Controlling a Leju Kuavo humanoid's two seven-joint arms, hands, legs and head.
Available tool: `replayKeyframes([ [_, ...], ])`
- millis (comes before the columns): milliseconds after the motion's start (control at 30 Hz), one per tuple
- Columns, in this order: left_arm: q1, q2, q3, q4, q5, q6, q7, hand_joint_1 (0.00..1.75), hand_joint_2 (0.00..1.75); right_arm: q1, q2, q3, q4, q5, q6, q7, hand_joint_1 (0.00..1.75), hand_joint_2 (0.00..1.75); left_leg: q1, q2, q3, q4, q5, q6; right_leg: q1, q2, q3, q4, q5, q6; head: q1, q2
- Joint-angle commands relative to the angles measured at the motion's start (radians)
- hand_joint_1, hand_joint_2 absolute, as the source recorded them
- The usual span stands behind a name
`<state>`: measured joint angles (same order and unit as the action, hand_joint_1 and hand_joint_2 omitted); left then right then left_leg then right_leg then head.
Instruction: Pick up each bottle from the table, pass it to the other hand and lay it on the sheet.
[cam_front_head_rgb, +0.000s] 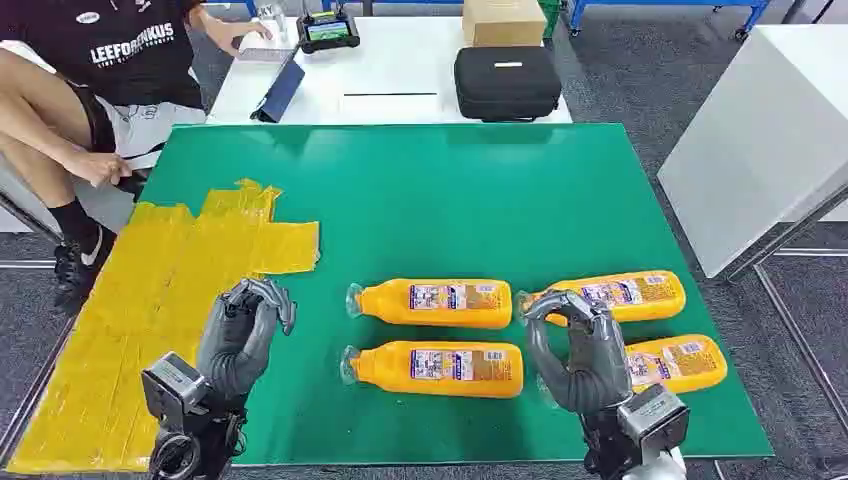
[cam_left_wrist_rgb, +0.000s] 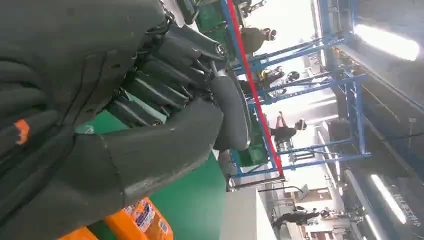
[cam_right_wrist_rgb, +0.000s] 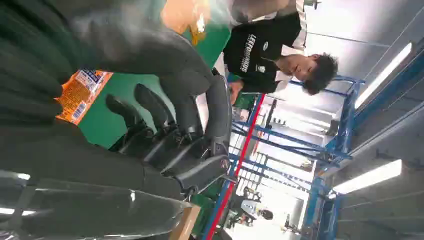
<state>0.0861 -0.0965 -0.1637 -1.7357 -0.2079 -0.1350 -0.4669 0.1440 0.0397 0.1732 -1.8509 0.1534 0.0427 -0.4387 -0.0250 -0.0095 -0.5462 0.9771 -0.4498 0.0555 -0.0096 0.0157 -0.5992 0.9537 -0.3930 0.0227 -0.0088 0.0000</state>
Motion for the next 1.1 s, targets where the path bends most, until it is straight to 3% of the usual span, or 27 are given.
replayKeyframes([
  [33, -0.105, -0.052, -0.080, 0.321, 0.202, 0.046, -0.051, 1.75, 1.75, -0.120, 0.123, 0.186, 0.387, 0.131, -0.366, -0.130, 1.75, 1.75, 0.002, 0.003, 0.009, -0.005, 0.000, -0.005, 0.002, 0.001, 0.009, -0.006, 0.001, -0.001, 0.000, 0.000],
  [100, -0.106, -0.033, -0.099, 0.303, 0.219, 0.067, -0.052, 1.75, 1.75, -0.139, 0.074, 0.216, 0.359, 0.140, -0.430, -0.088, 1.75, 1.75, 0.002, 0.003, 0.006, -0.003, 0.000, -0.004, 0.002, 0.001, 0.006, -0.004, 0.001, -0.001, 0.001, 0.000],
  [133, -0.103, -0.033, -0.098, 0.292, 0.224, 0.077, -0.043, 1.55, 1.75, -0.141, 0.064, 0.212, 0.342, 0.155, -0.450, -0.074, 1.19, 1.75, 0.002, 0.003, 0.005, -0.002, -0.001, -0.005, 0.002, 0.001, 0.005, -0.003, 0.001, -0.001, -0.001, 0.000],
  [167, -0.101, -0.034, -0.097, 0.281, 0.228, 0.091, -0.032, 0.00, 1.75, -0.142, 0.059, 0.201, 0.321, 0.193, -0.478, -0.049, 0.00, 1.75, 0.002, 0.002, 0.003, -0.001, 0.000, -0.003, 0.001, 0.000, 0.003, -0.002, 0.000, -0.001, 0.000, 0.000],
  [300, -0.107, -0.034, -0.105, 0.288, 0.233, 0.089, -0.021, 0.00, 1.75, -0.185, 0.043, 0.179, 0.313, 0.304, -0.506, 0.023, 0.00, 1.75, 0.002, 0.001, 0.004, -0.001, -0.001, -0.004, 0.002, -0.001, 0.004, -0.002, -0.001, -0.001, 0.000, 0.000],
  [533, -0.110, -0.035, -0.106, 0.292, 0.234, 0.090, -0.021, 0.00, 1.75, -0.193, 0.045, 0.177, 0.315, 0.314, -0.508, 0.031, 0.00, 1.75, 0.002, 0.000, 0.004, -0.001, -0.001, -0.004, 0.002, -0.001, 0.005, -0.002, -0.001, -0.001, 0.000, 0.000],
  [800, -0.132, -0.051, -0.111, 0.320, 0.230, 0.084, -0.018, 0.00, 1.75, -0.270, -0.012, 0.160, 0.354, 0.774, -0.545, 0.238, 0.00, 1.75, 0.001, 0.000, 0.002, 0.000, 0.000, -0.003, 0.001, -0.001, 0.002, -0.001, 0.000, 0.000, 0.000, 0.000],
  [900, -0.145, -0.065, -0.110, 0.337, 0.223, 0.076, -0.013, 0.00, 1.75, -0.333, -0.039, 0.142, 0.397, 0.898, -0.472, 0.339, 0.00, 1.75, 0.001, 0.000, 0.002, 0.000, 0.000, -0.003, 0.002, -0.002, 0.003, -0.001, 0.000, 0.000, 0.000, 0.000],
  [1100, -0.130, -0.053, -0.091, 0.348, 0.220, 0.059, -0.021, 0.00, 1.75, -0.470, -0.058, 0.161, 0.620, 0.982, -0.364, 0.381, 0.00, 1.75, 0.002, 0.003, 0.005, -0.001, -0.002, -0.005, 0.002, 0.001, 0.006, -0.002, 0.000, 0.000, 0.000, 0.000],
])
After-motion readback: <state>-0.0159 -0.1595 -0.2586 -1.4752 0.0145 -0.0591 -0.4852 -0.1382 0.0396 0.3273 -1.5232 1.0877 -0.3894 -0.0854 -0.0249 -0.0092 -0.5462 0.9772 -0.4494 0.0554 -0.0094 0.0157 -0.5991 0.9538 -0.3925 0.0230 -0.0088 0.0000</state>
